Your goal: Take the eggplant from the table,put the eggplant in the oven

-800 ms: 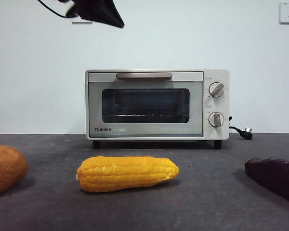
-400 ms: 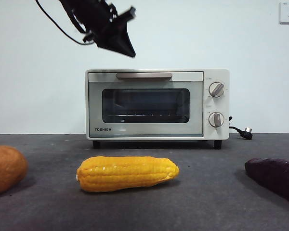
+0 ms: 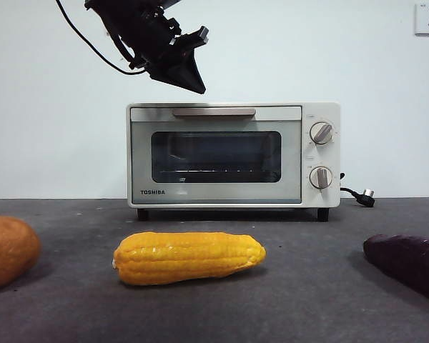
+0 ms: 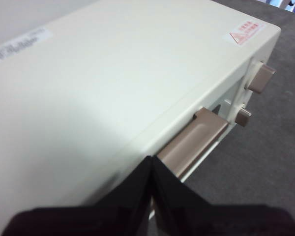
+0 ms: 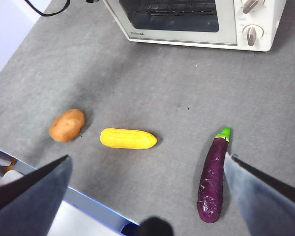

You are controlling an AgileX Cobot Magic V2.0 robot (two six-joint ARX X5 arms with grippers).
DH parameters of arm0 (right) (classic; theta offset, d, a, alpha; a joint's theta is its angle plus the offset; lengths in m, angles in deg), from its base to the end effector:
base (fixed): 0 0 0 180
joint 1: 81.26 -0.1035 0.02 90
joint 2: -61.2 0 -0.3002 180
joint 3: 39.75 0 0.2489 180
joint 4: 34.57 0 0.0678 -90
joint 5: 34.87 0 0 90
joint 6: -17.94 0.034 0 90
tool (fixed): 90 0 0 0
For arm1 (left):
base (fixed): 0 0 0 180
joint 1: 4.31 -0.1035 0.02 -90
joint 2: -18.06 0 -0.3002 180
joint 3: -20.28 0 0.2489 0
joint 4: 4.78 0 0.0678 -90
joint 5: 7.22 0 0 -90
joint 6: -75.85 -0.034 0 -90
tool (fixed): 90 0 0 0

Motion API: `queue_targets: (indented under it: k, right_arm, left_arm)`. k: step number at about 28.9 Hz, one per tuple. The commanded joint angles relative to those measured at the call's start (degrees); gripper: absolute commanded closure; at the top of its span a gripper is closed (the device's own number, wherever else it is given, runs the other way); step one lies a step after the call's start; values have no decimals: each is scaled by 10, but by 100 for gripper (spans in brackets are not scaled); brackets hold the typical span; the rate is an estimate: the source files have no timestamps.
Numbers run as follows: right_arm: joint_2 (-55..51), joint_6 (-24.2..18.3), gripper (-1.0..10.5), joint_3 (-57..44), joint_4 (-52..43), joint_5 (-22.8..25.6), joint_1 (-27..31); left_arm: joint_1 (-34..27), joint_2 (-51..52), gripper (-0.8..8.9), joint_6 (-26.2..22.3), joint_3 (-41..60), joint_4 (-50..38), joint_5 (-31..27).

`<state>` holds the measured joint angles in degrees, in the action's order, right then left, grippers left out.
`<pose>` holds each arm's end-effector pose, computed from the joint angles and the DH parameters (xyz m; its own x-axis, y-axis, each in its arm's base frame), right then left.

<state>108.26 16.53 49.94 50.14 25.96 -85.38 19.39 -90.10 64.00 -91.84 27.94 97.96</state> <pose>0.0696 0.0216 0.4265 0.6114 0.5327 -0.5852 -0.4399 0.8435 0.3083 0.4085 -0.1891 0.3575 0.6694 -0.5798 -0.4644 0.6758 0.7349 0.0567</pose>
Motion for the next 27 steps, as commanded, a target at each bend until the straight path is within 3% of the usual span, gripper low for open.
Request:
queue_targets:
  k: [1, 27]
  right_arm:
    - [0, -3, 379, 2, -2, -2, -1]
    - [19, -4, 379, 2, -12, -2, -1]
  left_arm:
    - [2, -9, 819, -15, -1, -4, -2]
    - [12, -53, 819, -21, -1, 21, 16]
